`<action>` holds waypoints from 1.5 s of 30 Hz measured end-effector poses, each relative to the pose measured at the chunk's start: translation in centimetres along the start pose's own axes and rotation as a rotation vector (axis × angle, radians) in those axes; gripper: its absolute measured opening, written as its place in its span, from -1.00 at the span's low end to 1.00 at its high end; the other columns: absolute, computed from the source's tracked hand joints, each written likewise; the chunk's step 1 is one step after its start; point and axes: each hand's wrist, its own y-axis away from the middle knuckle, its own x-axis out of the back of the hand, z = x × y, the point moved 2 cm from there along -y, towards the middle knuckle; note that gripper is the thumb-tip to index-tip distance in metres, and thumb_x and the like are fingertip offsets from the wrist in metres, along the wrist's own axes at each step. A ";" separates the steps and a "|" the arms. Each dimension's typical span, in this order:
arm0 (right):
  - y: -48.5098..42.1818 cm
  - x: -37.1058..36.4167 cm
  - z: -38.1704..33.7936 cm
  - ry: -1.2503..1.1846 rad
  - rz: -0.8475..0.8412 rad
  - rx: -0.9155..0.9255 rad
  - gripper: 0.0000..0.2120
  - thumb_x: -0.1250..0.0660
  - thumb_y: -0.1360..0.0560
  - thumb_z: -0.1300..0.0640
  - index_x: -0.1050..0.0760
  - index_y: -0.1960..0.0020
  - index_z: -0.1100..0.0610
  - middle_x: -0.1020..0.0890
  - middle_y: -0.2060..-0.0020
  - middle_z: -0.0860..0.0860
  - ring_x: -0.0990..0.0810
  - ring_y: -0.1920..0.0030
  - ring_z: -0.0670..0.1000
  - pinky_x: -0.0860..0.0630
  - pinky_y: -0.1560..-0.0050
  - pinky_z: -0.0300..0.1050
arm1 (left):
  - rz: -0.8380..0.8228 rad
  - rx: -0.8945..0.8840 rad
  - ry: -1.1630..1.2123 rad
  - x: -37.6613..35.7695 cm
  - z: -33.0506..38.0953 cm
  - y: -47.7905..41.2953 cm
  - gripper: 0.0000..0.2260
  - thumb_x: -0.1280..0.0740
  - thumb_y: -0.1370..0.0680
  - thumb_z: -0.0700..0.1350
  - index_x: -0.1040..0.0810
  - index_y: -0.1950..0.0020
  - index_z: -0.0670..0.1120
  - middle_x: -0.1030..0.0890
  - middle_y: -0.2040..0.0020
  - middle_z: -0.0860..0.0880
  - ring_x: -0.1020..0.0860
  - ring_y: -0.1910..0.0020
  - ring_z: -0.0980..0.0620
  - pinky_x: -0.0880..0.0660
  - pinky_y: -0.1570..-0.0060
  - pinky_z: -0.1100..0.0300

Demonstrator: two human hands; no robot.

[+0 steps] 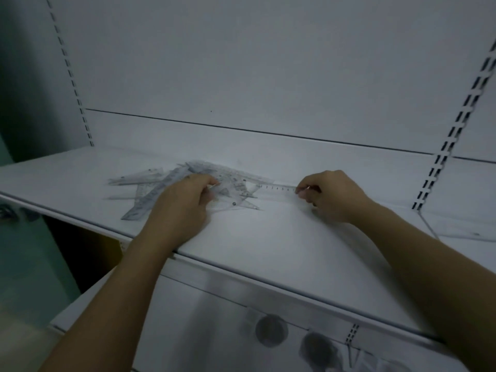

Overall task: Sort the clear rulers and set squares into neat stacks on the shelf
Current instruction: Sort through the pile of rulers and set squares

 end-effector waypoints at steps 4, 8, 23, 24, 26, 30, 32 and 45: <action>-0.3 0.8 -0.4 0.090 -0.014 0.002 -0.72 -0.16 -0.62 -0.03 -0.58 -0.14 0.03 -0.64 0.03 0.02 -0.56 0.02 0.08 -0.50 -0.01 -0.05 | 0.068 -0.028 0.013 0.2 0.3 -0.2 -0.75 -0.20 -0.60 -0.24 -0.54 -0.25 -0.15 -0.54 -0.12 -0.17 -0.52 -0.06 -0.15 -0.38 -0.02 0.14; 0.0 2.4 -0.6 0.124 -0.126 0.051 -0.56 -0.17 -0.58 -0.16 -0.51 -0.29 0.09 -0.57 -0.01 0.08 -0.51 0.05 0.07 -0.42 0.05 -0.11 | -0.016 0.028 0.071 0.4 1.3 -0.5 -0.71 -0.24 -0.61 -0.08 -0.52 -0.30 -0.12 -0.47 -0.07 -0.15 -0.45 0.06 -0.01 -0.29 0.04 0.29; 11.4 14.7 14.5 0.186 0.019 -0.086 -0.61 -0.35 -0.51 -0.08 -0.48 -0.32 -0.06 -0.51 0.10 -0.10 -0.45 0.15 -0.08 -0.30 0.08 -0.21 | -0.129 -0.202 0.266 -5.4 20.7 -4.1 -0.86 -0.38 -0.51 -0.06 -0.51 -0.02 0.13 -0.57 0.09 0.09 -0.47 0.30 0.10 -0.39 0.20 0.19; 12.5 15.6 15.9 0.188 0.028 -0.100 -0.60 -0.35 -0.51 -0.08 -0.47 -0.33 -0.06 -0.51 0.09 -0.10 -0.46 0.13 -0.07 -0.30 0.07 -0.21 | -0.137 -0.220 0.272 -6.3 22.6 -4.3 -0.90 -0.37 -0.52 -0.07 -0.52 0.02 0.12 -0.57 0.09 0.09 -0.47 0.30 0.12 -0.38 0.20 0.21; 14.5 17.4 18.6 0.194 0.040 -0.128 -0.59 -0.34 -0.52 -0.08 -0.46 -0.35 -0.07 -0.49 0.06 -0.10 -0.45 0.10 -0.07 -0.29 0.05 -0.22 | -0.171 -0.242 0.284 -8.2 26.4 -4.7 -0.93 -0.37 -0.51 -0.03 -0.53 0.04 0.12 -0.57 0.06 0.09 -0.46 0.26 0.18 -0.35 0.22 0.26; 18.0 20.6 23.8 0.214 0.048 -0.166 -0.58 -0.34 -0.52 -0.04 -0.45 -0.37 -0.05 -0.49 0.04 -0.10 -0.42 0.16 -0.13 -0.30 0.07 -0.23 | -0.300 -0.312 0.286 -11.7 33.0 -4.7 -0.79 -0.45 -0.45 0.02 -0.54 -0.06 0.12 -0.54 -0.01 0.10 -0.46 0.21 0.22 -0.31 0.25 0.38; 19.4 22.0 26.4 0.212 0.058 -0.186 -0.58 -0.35 -0.52 -0.05 -0.45 -0.37 -0.04 -0.51 0.03 -0.10 -0.44 0.15 -0.12 -0.32 0.08 -0.22 | -0.366 -0.348 0.225 -13.3 35.5 -4.5 -0.76 -0.45 -0.47 -0.04 -0.55 -0.12 0.09 -0.54 -0.06 0.08 -0.46 0.19 0.19 -0.33 0.18 0.33; 24.4 27.5 38.9 0.185 -0.016 -0.275 -0.67 -0.41 -0.48 0.01 -0.55 -0.23 0.00 -0.60 -0.06 -0.06 -0.56 0.00 -0.05 -0.39 -0.03 -0.20 | -0.518 -0.356 0.216 -21.7 47.6 -3.8 -0.77 -0.46 -0.44 -0.03 -0.61 -0.08 0.04 -0.61 -0.07 0.06 -0.57 0.04 0.15 -0.44 0.03 0.35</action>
